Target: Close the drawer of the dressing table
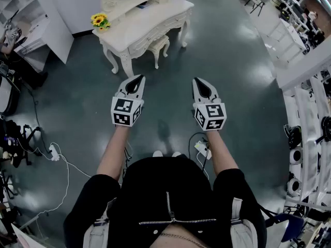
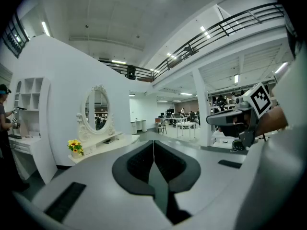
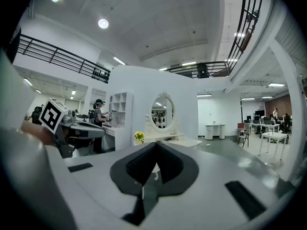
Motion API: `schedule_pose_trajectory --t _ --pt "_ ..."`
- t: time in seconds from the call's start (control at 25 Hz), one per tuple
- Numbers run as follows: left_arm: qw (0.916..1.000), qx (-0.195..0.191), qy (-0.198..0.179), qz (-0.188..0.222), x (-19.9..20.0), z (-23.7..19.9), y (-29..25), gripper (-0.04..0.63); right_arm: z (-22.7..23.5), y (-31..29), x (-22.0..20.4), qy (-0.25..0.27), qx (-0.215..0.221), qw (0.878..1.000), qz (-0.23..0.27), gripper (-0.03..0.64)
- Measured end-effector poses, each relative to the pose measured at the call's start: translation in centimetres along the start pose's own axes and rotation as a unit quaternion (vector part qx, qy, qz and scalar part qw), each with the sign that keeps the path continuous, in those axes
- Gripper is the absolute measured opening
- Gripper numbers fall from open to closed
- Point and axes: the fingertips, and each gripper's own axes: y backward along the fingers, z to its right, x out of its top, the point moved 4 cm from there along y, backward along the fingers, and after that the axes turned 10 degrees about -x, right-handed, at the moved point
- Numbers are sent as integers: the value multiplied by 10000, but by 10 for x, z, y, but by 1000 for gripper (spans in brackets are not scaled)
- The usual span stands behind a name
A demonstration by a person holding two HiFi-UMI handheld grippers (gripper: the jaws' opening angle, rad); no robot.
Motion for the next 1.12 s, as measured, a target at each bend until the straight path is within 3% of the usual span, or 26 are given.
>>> schedule_pose_trajectory --t 0.68,1.12 --pt "9999 -120 3 -102 -12 -18 -3 23 -9 -12 -10 -252 -110 9996 -77 -2" --pt "9996 -212 1 -160 -11 -41 -50 23 23 -53 -20 -390 -283 9987 -165 -2"
